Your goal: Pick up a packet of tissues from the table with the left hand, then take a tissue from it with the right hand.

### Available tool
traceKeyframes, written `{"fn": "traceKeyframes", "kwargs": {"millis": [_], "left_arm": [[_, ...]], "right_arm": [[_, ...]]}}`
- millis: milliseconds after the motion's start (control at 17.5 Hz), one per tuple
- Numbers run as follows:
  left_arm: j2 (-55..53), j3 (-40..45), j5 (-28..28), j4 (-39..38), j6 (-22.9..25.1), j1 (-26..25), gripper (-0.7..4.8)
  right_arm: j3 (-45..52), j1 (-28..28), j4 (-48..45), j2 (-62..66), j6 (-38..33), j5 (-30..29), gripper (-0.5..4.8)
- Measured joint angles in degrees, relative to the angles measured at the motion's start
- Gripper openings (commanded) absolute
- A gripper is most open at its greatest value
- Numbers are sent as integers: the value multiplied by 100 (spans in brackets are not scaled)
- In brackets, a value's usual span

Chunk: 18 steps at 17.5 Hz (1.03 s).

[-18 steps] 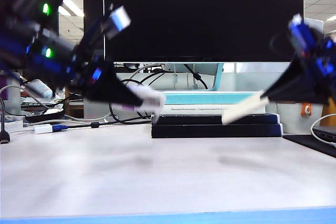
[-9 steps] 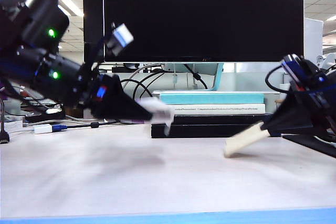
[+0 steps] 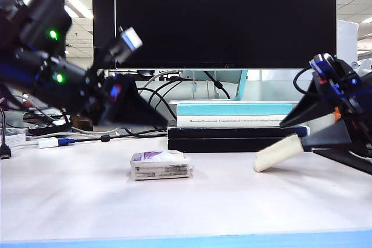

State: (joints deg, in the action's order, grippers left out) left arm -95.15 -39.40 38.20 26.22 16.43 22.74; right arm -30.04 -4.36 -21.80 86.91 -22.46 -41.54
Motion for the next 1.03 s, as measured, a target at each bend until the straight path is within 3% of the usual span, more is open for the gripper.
{"fn": "traceKeyframes", "kwargs": {"millis": [171, 285, 570, 627, 684, 741, 798, 1027], "left_arm": [[264, 0, -96, -9, -68, -85, 479], [498, 0, -192, 13, -74, -92, 479], [662, 0, -575, 11, -173, -87, 479], [662, 0, -595, -2, -192, -85, 479], [662, 0, -595, -2, -192, -85, 479], [662, 0, -592, -4, -195, -83, 479], [662, 0, -592, 0, -199, -83, 479], [662, 0, -317, 105, -216, -83, 479]], "right_arm": [[-7, -9, 518, -192, 87, 221, 225], [-7, -136, 1023, -468, 442, 667, 225], [-42, -741, 1740, -1438, 1220, 2249, 227], [-59, -863, 1827, -1556, 1320, 2579, 267], [-111, -957, 1963, -1563, 1425, 2791, 385], [-140, -977, 2087, -1528, 1528, 2844, 453], [-138, -973, 2203, -1495, 1545, 2811, 472], [-125, -984, 1685, -1491, 1097, 1305, 474]]}}
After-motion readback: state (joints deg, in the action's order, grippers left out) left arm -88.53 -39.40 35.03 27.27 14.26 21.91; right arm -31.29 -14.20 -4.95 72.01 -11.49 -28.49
